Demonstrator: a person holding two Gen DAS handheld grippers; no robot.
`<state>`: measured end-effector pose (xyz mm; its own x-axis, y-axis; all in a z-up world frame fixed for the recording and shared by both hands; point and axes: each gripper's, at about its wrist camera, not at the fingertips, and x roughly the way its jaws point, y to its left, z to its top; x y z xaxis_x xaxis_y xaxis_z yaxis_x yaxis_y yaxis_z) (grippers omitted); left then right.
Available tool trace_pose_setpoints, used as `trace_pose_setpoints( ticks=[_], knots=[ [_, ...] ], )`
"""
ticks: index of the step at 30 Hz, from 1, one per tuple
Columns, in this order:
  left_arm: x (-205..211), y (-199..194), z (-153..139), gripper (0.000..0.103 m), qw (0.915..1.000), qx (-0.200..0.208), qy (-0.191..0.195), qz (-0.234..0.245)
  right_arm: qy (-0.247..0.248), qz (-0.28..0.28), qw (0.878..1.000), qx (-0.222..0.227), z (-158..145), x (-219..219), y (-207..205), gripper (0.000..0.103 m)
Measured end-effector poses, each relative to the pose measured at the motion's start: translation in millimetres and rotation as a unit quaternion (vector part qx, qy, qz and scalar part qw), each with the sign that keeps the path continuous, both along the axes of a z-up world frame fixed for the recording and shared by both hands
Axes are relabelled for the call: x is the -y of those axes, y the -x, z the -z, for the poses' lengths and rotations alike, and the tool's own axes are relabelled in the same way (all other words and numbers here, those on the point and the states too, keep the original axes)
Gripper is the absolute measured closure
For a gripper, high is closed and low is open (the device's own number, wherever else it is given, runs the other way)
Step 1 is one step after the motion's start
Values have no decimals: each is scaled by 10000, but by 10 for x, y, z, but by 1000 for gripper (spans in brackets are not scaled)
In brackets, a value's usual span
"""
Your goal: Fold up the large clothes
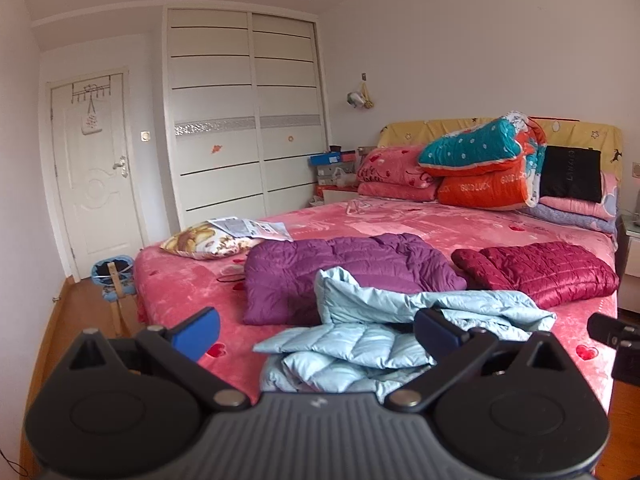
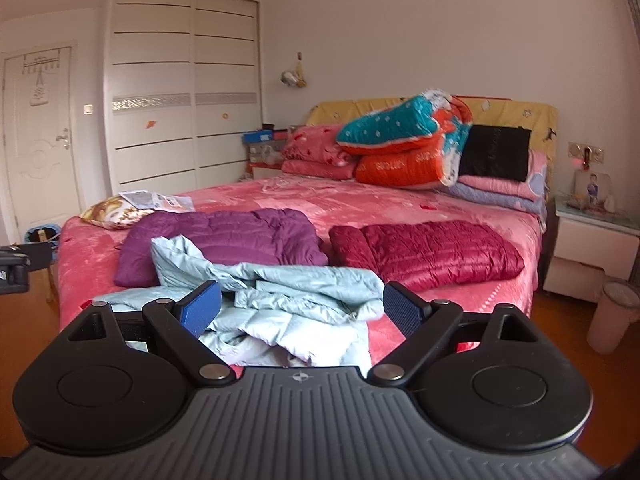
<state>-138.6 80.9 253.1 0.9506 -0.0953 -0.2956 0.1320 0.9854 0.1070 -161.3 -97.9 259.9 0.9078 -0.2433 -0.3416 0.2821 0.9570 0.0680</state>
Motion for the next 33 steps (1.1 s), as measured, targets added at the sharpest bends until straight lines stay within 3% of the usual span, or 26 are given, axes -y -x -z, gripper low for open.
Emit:
trace_pose_setpoints(
  ticks=[10, 15, 23, 28, 33],
  knots=[
    [85, -205, 409, 1, 9979, -257, 283, 520, -455, 416, 9977, -289, 684, 317, -166, 0],
    [236, -270, 634, 1, 9972, -263, 20, 700, -860, 394, 9941, -523, 937, 521, -323, 0],
    [466, -471, 977, 1, 9939, -499, -78, 978, -1129, 2, 9901, -830, 1232, 698, -617, 0],
    [607, -621, 1248, 3, 9923, -585, -401, 1020, -1138, -125, 9861, -1206, 1462, 777, -828, 0],
    [764, -768, 1437, 6, 9885, -531, -856, 1132, -1365, -167, 9821, -1289, 1577, 880, -988, 0]
  ],
)
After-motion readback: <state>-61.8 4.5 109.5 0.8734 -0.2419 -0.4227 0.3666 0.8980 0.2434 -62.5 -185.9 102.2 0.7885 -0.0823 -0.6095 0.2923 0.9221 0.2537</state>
